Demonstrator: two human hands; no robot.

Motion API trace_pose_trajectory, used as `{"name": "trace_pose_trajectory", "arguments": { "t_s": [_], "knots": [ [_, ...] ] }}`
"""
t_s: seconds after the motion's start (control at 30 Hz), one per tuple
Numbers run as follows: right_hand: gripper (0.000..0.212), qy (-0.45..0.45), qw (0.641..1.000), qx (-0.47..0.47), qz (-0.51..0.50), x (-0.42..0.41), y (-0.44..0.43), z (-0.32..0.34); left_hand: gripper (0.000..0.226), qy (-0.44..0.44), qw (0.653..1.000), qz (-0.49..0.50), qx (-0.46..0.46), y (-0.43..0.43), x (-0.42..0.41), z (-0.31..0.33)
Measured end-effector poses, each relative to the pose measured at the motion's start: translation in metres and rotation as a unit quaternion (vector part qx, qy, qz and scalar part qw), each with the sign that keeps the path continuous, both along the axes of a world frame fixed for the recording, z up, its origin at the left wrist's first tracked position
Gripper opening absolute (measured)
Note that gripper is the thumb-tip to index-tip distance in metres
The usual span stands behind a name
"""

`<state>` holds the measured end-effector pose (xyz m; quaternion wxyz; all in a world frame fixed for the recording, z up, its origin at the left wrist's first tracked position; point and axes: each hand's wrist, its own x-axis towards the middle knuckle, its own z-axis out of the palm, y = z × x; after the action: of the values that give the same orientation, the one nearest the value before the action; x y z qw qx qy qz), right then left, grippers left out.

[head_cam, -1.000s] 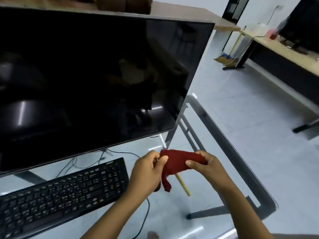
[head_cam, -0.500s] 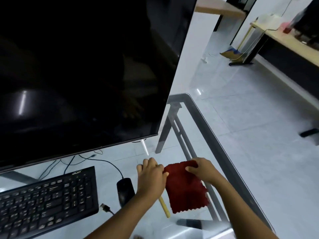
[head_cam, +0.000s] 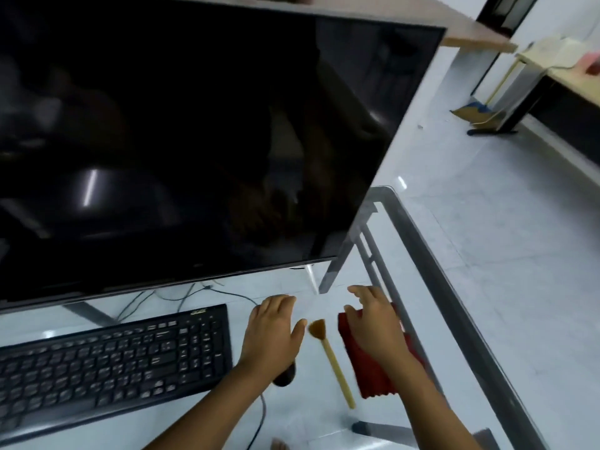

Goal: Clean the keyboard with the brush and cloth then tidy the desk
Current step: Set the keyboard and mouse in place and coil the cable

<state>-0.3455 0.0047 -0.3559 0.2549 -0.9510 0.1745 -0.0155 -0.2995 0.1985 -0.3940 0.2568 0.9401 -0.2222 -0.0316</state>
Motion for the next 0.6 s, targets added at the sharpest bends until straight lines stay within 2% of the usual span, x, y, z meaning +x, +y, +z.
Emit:
{"name": "trace_pose_trajectory", "arguments": {
  "t_s": [0.13, 0.23, 0.43, 0.6],
  "knots": [
    [0.042, 0.018, 0.997, 0.056, 0.048, 0.016, 0.087, 0.005, 0.069, -0.014, 0.999, 0.047, 0.018, 0.079, -0.002, 0.007],
    [0.047, 0.028, 0.994, 0.06, 0.088, 0.026, 0.139, 0.002, 0.072, -0.022, 0.997, 0.07, 0.035, 0.132, -0.002, 0.011],
    [0.061, 0.045, 0.991, 0.018, 0.128, 0.027, 0.236, -0.014, 0.086, 0.007, 0.99, 0.109, 0.095, 0.26, -0.018, -0.001],
    [0.078, 0.081, 0.989, -0.019, 0.119, 0.01, 0.27, -0.031, 0.095, 0.015, 0.984, 0.138, 0.108, 0.328, -0.036, -0.01]
  ]
}}
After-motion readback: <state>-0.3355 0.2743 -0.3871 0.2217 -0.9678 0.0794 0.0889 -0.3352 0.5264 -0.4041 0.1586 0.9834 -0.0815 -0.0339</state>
